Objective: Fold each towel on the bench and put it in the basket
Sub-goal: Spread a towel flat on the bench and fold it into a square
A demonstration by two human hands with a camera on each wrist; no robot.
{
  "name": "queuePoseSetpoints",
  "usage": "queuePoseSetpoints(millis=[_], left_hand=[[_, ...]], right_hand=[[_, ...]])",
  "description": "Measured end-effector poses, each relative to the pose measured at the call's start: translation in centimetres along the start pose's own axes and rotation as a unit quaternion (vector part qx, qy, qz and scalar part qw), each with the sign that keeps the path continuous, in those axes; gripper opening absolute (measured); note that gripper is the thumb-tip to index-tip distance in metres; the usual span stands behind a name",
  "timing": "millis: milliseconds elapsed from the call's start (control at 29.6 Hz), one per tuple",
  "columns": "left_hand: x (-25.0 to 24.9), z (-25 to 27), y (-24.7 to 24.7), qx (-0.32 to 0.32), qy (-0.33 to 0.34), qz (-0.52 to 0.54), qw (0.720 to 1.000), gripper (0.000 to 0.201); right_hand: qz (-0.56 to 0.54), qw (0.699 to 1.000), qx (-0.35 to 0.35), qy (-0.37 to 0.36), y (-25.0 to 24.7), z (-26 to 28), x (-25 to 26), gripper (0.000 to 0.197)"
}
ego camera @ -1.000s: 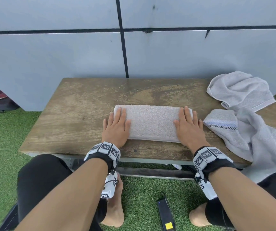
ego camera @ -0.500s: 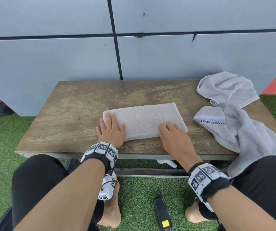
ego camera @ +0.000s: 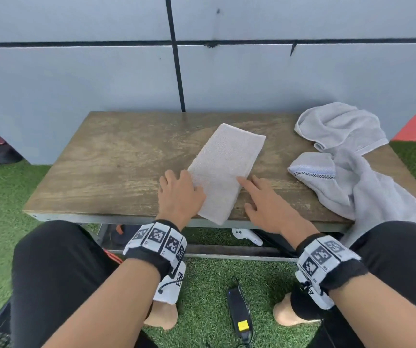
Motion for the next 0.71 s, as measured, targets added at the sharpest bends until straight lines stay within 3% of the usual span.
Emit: queuePoseSetpoints(millis=[101, 236, 337, 472, 607, 709], left_hand=[[0.6, 1.2, 1.1, -0.001, 0.040, 0.017, 0.999, 0.030], [0.3, 2.3, 1.3, 0.013, 0.074, 0.150, 0.986, 0.018], [0.6, 2.0, 1.3, 0.040, 0.038, 0.233, 0.971, 0.018], [0.9, 1.6, 1.4, 0.064, 0.014, 0.246, 0.967, 0.022], [0.8, 1.5, 1.6, 0.067, -0.014, 0.278, 0.958, 0.031], [1.1, 1.4, 1.8, 0.084, 0.006, 0.267, 0.960, 0.032]], right_hand=[[-0.005, 1.000, -0.004, -0.014, 0.6, 1.0, 0.1, 0.068], [0.036, 0.999, -0.002, -0.030, 1.4, 1.8, 0.4, 0.079], [0.072, 0.996, 0.001, -0.047, 1.8, 2.1, 0.3, 0.086], [0.097, 0.994, 0.008, -0.047, 2.4, 2.3, 0.2, 0.103], [0.084, 0.995, -0.028, -0.042, 2.0, 2.4, 0.6, 0.083], [0.052, 0.997, -0.040, -0.039, 2.0, 2.4, 0.7, 0.067]])
Point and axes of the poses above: each hand's wrist, its own z-axis away from the middle knuckle, its own y-axis out of the palm, x = y × z, the point moved 5 cm from there along -z, towards the middle knuckle, and after that the axes turned 5 degrees about -x, right-handed, at the moved point
